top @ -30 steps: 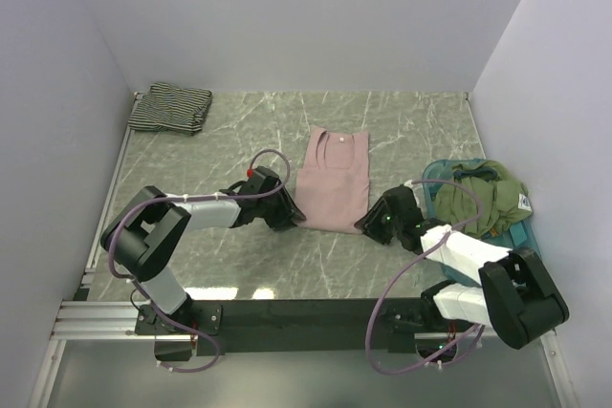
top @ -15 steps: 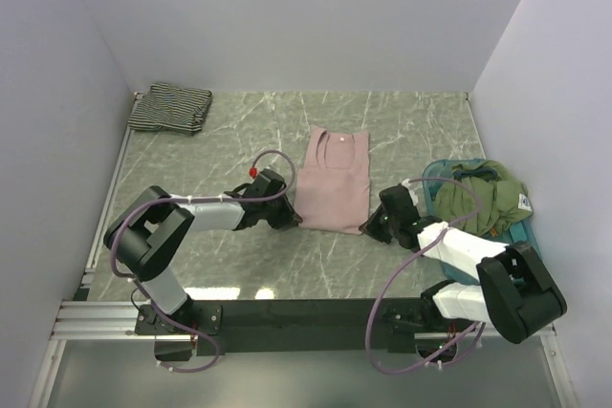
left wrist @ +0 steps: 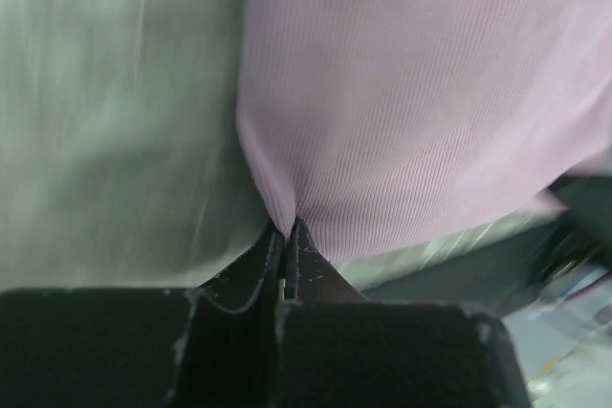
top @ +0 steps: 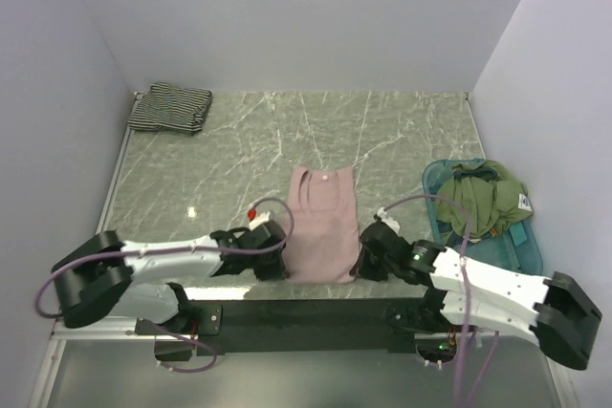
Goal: Fold and stack the tank tops
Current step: Fold the tank top
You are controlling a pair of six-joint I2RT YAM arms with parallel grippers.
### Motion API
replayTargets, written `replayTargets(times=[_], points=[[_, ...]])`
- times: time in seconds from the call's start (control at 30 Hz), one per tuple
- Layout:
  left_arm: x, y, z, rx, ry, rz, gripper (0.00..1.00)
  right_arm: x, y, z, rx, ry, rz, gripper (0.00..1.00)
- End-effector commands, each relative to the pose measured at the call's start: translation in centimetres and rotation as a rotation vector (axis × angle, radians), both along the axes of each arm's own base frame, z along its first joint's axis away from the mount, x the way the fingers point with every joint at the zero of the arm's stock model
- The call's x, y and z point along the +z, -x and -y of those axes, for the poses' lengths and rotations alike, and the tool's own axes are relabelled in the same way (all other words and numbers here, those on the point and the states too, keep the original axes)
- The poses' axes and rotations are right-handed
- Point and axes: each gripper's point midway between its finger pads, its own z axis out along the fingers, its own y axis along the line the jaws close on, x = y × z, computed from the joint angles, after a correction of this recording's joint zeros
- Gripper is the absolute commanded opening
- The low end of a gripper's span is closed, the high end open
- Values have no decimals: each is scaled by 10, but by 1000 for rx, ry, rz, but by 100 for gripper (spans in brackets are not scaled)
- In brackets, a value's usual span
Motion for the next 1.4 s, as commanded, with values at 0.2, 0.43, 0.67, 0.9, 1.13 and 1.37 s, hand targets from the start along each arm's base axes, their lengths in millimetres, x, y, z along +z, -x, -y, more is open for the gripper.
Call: replayTargets(times=[0.2, 0.43, 0.67, 0.9, 1.13, 1.37], points=[[37, 52, -47, 28, -77, 2, 1, 56, 36, 4, -15, -46, 32, 0], [90, 14, -20, 30, -34, 145, 1, 109, 2, -9, -17, 16, 176, 0], [122, -65, -22, 103, 44, 246, 1, 127, -44, -11, -64, 39, 223, 0], [137, -133, -8, 122, 81, 278, 1, 142, -111, -9, -69, 46, 277, 0], [135, -204, 3, 192, 143, 279, 1, 142, -187, -16, -79, 35, 270, 0], [95, -271, 4, 220, 127, 217, 1, 103, -251, -18, -94, 72, 183, 0]])
